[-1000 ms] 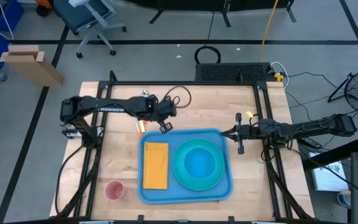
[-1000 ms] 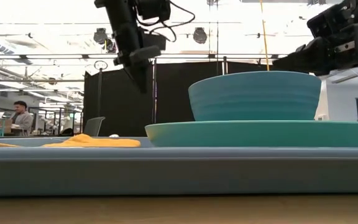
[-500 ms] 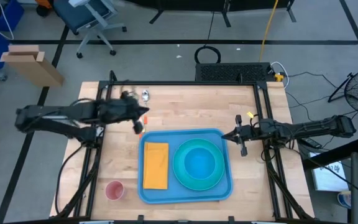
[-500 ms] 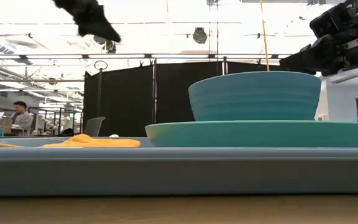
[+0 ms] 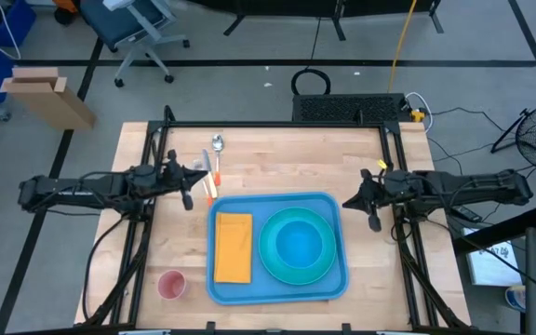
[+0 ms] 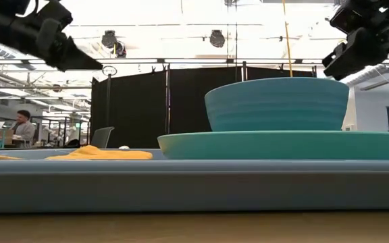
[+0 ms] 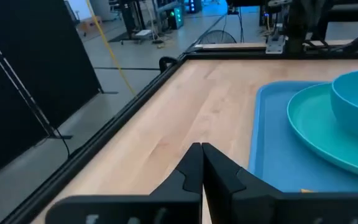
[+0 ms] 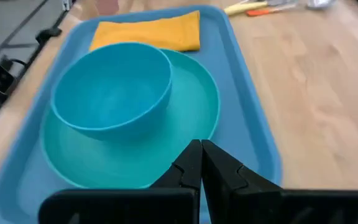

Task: Set up tray
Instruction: Adjust the light green plate on the blue serving tray

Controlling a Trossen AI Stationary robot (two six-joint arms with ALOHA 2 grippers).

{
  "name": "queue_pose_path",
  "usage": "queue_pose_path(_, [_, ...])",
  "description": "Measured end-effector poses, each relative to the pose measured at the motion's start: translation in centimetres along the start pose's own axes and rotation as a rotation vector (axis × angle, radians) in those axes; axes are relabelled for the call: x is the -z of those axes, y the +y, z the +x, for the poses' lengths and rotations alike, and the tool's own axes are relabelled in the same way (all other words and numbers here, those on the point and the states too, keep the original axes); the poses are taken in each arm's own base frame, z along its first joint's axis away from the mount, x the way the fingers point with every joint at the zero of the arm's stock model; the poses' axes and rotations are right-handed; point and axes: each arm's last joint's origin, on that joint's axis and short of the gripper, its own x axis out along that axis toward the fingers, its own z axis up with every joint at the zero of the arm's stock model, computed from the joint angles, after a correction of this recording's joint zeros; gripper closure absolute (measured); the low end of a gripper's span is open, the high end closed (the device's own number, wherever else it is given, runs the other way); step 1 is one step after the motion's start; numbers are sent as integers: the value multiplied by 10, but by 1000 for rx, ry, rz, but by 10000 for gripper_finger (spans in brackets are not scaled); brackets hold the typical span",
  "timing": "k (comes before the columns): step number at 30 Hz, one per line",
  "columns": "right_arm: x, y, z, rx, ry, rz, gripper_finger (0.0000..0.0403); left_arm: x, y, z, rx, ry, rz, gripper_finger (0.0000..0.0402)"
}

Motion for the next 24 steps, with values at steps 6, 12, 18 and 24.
queue_pose_path(6, [-1,3,4,-10,58,179,403,8,1,-2,-3,-4,-11,399])
queue_pose_path(12, [5,4,23,-48,215,331,379,5,1,-2,12,-30,-15,399])
queue_pose_path(18, [8,3,47,7,358,379,291,5,1,-2,13,-30,-24,399])
queue_pose_path(24, [9,2,73,25,404,381,227,5,1,-2,12,-30,-39,388])
